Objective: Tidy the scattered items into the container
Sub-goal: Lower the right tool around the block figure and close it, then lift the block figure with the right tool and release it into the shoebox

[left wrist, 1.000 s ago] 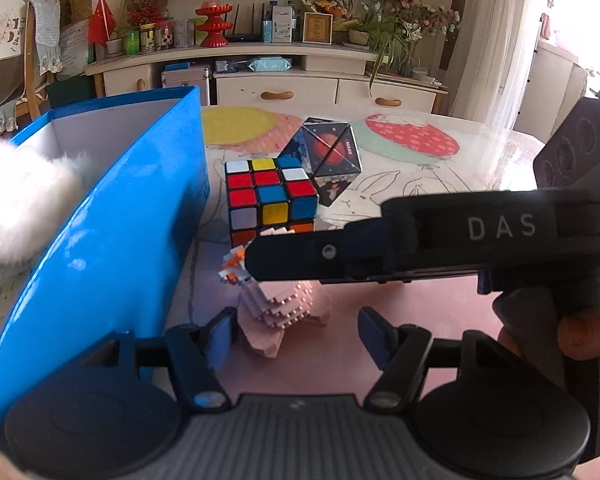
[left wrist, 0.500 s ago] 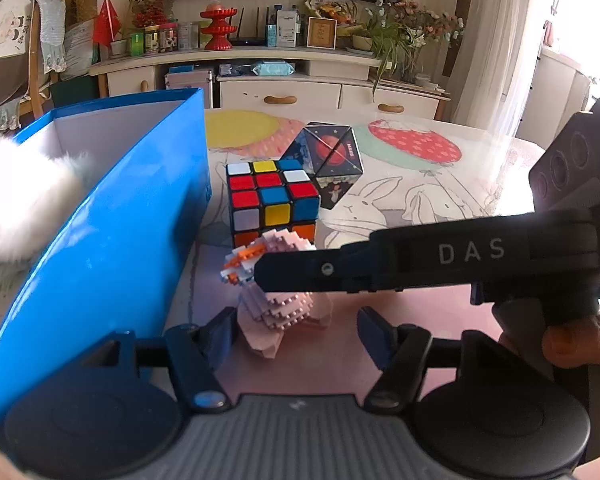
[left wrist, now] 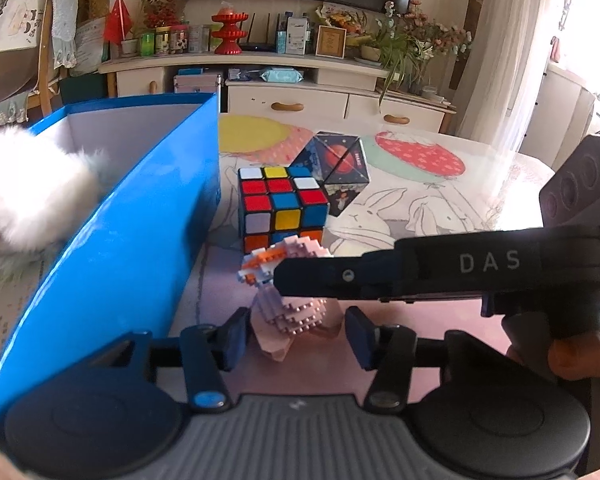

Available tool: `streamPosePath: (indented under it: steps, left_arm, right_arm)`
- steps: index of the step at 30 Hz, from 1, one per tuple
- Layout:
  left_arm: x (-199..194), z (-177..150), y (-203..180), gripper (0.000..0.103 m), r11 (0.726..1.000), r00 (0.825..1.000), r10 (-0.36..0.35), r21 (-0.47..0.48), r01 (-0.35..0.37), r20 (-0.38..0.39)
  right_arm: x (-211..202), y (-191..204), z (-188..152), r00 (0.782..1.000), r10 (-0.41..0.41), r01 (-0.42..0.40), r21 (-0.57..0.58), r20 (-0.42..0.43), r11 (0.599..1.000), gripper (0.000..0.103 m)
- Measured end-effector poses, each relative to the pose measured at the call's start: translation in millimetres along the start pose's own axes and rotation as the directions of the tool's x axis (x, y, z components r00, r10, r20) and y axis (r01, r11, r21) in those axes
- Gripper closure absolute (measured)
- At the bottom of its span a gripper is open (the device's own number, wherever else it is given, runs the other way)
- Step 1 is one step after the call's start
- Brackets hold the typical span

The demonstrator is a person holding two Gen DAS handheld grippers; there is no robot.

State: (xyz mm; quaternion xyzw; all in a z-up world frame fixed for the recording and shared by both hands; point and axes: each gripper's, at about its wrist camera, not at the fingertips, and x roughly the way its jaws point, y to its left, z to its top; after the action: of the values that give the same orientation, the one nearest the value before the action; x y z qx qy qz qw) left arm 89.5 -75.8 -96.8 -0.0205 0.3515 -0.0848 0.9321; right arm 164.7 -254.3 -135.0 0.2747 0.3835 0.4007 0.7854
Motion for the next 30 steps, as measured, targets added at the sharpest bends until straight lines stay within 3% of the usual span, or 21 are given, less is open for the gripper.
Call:
streamPosePath:
  steps: [11, 30]
  left_arm:
    - [-14, 6, -13, 0.05, 1.0, 0.999, -0.023, 0.009, 0.023, 0.036]
    - [-32, 14, -23, 0.05, 0.999, 0.999, -0.025, 0.045, 0.024, 0.025]
  right_arm:
    - [-24, 6, 0, 0.999, 0.012, -0.013, 0.019, 0.041, 1.0, 0.061]
    - [-41, 17, -3, 0.998, 0.02, -0.024, 0.07, 0.053, 0.997, 0.061]
